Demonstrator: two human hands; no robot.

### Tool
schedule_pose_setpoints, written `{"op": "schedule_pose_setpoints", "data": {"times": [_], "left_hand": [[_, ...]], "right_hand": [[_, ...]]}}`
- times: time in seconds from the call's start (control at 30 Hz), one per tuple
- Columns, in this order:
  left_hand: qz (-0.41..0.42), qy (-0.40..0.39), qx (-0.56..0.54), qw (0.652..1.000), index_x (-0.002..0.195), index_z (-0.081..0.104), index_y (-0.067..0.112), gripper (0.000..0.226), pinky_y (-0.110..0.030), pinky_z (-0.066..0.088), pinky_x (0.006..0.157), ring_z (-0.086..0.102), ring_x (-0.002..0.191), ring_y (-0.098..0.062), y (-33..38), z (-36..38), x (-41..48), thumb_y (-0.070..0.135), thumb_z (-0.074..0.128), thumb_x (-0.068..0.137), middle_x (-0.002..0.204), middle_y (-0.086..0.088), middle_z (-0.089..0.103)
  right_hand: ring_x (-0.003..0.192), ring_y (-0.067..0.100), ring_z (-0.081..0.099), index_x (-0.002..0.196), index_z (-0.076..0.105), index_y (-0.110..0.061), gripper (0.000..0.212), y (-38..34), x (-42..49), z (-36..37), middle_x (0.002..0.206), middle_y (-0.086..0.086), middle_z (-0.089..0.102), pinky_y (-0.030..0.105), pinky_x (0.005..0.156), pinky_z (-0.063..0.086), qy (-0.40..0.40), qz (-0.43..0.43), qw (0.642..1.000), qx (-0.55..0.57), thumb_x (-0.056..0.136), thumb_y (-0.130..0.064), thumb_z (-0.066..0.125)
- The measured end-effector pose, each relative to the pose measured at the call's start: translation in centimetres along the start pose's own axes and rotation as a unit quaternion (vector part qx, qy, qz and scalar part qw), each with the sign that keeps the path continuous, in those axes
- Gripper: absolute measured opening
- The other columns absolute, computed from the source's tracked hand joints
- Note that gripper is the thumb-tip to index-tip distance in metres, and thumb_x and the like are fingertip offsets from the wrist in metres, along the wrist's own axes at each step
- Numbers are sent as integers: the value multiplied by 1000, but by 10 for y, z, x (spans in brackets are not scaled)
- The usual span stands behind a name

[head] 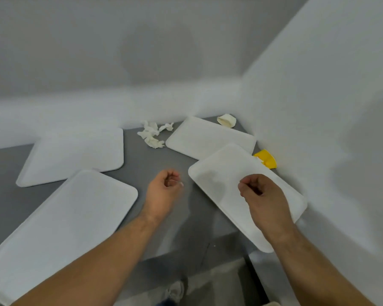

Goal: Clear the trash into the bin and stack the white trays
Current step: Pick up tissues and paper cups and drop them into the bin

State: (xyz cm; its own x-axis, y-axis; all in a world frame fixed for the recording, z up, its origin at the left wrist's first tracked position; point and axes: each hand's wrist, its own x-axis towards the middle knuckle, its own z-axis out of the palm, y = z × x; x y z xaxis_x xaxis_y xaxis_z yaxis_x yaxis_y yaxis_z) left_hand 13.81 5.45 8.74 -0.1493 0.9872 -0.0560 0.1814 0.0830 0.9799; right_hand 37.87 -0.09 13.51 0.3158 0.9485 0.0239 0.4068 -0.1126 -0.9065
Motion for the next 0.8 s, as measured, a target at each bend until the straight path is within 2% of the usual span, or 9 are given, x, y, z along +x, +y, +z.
{"op": "schedule_pose_setpoints", "data": {"times": [0.07, 0.2, 0.27, 0.33, 0.43, 0.57, 0.63, 0.7, 0.8], "left_hand": [[-3, 7, 25, 1000, 104, 65, 23, 28, -7, 47, 67, 61, 77, -4, -9, -19, 39, 4, 71, 85, 96, 9, 68], [14, 9, 107, 994, 110, 59, 27, 38, -18, 46, 77, 61, 91, -5, -29, -54, 123, 15, 77, 79, 104, 15, 64], [16, 2, 169, 985, 117, 56, 30, 45, -23, 46, 83, 60, 96, -4, -37, -67, 164, 22, 77, 78, 110, 15, 62], [13, -24, 244, 969, 132, 52, 27, 60, -27, 46, 93, 59, 109, -12, -46, -75, 204, 26, 76, 76, 129, 5, 57], [34, -61, 340, 938, 146, 42, 24, 83, -35, 43, 106, 48, 133, -29, -56, -78, 259, 28, 78, 71, 149, -6, 44], [66, -97, 413, 903, 156, 22, 32, 111, -48, 31, 121, 16, 153, -36, -72, -70, 319, 39, 85, 65, 168, -7, 13], [75, -110, 452, 882, 159, 12, 35, 117, -51, 23, 125, 1, 158, -35, -82, -65, 347, 53, 81, 66, 171, -4, -2], [79, -120, 497, 856, 161, 7, 34, 118, -55, 13, 127, -7, 158, -37, -94, -60, 369, 65, 70, 67, 172, -4, -8], [69, -122, 524, 840, 160, 13, 31, 108, -58, 9, 126, -1, 157, -39, -107, -59, 389, 74, 51, 68, 171, -9, 7]], "right_hand": [[76, 5, 67, 88, 69, -29, 8, -10, 27, 32, 81, -13, 72, 20, 71, 49, -9, -3, 1000, -11, 94, -24, 70], [82, 0, 65, 92, 67, -30, 6, -29, 82, 96, 86, -17, 70, 4, 63, 43, -22, -11, 999, -40, 94, -25, 70], [83, -2, 63, 96, 65, -34, 7, -34, 105, 122, 90, -22, 66, 2, 65, 40, -30, -10, 998, -55, 96, -27, 68], [84, -2, 60, 102, 62, -35, 7, -37, 126, 145, 93, -24, 62, 6, 74, 38, -42, -4, 996, -75, 99, -30, 66], [89, -1, 59, 108, 62, -33, 10, -35, 155, 174, 102, -18, 63, 17, 84, 43, -49, 3, 995, -88, 99, -30, 66], [94, 4, 60, 111, 57, -39, 16, -29, 194, 208, 112, -19, 59, 24, 88, 46, -73, -8, 990, -123, 98, -33, 66], [101, 7, 57, 111, 55, -41, 19, -25, 216, 226, 116, -20, 55, 24, 88, 45, -85, -17, 986, -144, 98, -35, 66], [103, 6, 55, 111, 55, -41, 20, -19, 240, 244, 117, -20, 54, 20, 87, 42, -86, -30, 983, -162, 97, -35, 68], [102, 2, 53, 112, 60, -38, 19, -13, 274, 268, 118, -19, 55, 5, 77, 32, -96, -58, 976, -189, 95, -32, 69]]}}
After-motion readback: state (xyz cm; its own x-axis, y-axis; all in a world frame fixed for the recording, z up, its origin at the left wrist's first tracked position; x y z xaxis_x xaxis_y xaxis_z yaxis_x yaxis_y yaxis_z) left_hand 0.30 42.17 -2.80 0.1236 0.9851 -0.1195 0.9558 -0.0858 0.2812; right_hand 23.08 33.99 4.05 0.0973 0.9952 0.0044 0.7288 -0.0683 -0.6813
